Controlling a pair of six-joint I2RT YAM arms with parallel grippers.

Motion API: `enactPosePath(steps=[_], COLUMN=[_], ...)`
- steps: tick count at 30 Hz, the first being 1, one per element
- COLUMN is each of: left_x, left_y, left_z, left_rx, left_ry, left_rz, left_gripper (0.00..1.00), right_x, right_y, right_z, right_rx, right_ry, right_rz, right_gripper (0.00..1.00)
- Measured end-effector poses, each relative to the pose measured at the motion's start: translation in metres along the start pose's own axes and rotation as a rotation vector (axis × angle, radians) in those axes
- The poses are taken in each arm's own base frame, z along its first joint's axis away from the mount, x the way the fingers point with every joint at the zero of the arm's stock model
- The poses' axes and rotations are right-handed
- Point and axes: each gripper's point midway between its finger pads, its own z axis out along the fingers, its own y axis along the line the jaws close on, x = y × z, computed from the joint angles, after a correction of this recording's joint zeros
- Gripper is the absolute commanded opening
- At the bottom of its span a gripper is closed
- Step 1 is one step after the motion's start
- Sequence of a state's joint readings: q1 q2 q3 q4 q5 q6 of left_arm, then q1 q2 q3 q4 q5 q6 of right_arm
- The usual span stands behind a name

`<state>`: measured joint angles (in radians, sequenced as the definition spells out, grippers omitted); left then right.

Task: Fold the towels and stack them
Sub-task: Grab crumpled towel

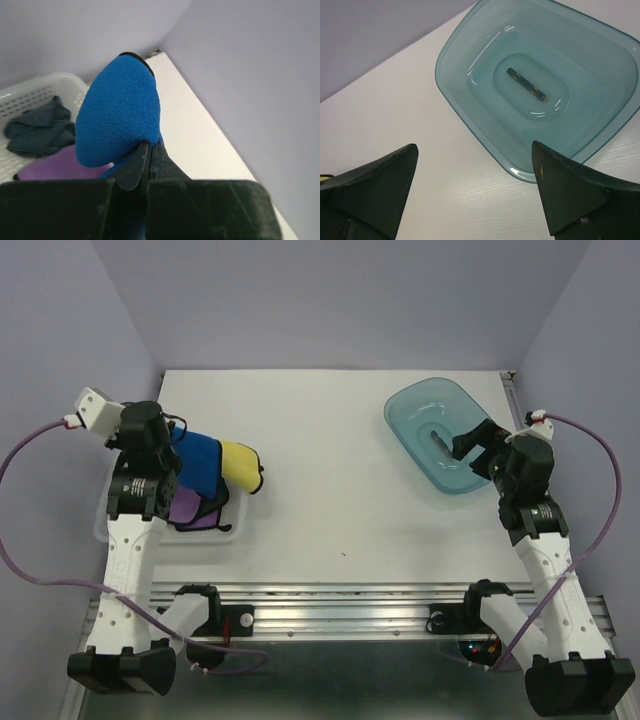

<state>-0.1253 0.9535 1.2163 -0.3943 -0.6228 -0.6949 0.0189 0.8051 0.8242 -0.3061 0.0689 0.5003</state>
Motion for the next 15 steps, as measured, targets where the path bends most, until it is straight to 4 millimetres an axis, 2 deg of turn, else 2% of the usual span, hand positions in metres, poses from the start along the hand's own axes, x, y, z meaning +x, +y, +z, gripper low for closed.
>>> enactPosePath(steps=[5,10,11,12,13,14,15], left_x=[-0.012,-0.004,0.0,0.004,0.009,0.015,0.022], left_y=[0.059,0.082,0.083,0.084,0.084,0.084,0.083], left_z=[0.03,0.05,0.054,0.057,0.06,0.063,0.065], left_rx=[-0.217,-0.308,-0.313,-0.315,-0.314,-0.306,-0.29], left_ry=[-0.051,-0.024,-0.01,0.005,0.023,0.043,0.067], left_rz=[0.006,0.031,0.036,0.042,0.049,0.056,0.058], left_gripper=[0.0,0.0,0.04,0.21,0.33,0.97,0.99], right_x=[0.005,0.01,0.011,0.012,0.012,0.012,0.012], right_y=[-0.003,-0.005,-0.005,-0.006,-0.006,-0.006,-0.006], right_z=[0.005,0.011,0.011,0.012,0.012,0.013,0.013], right_rx=[0.012,0.023,0.025,0.027,0.028,0.028,0.028], right_ry=[0.02,0.04,0.043,0.046,0.048,0.048,0.049], right_rz=[-0.002,-0.004,-0.005,-0.007,-0.007,-0.007,-0.007], right_gripper=[1.0,1.0,1.0,1.0,1.0,1.0,1.0])
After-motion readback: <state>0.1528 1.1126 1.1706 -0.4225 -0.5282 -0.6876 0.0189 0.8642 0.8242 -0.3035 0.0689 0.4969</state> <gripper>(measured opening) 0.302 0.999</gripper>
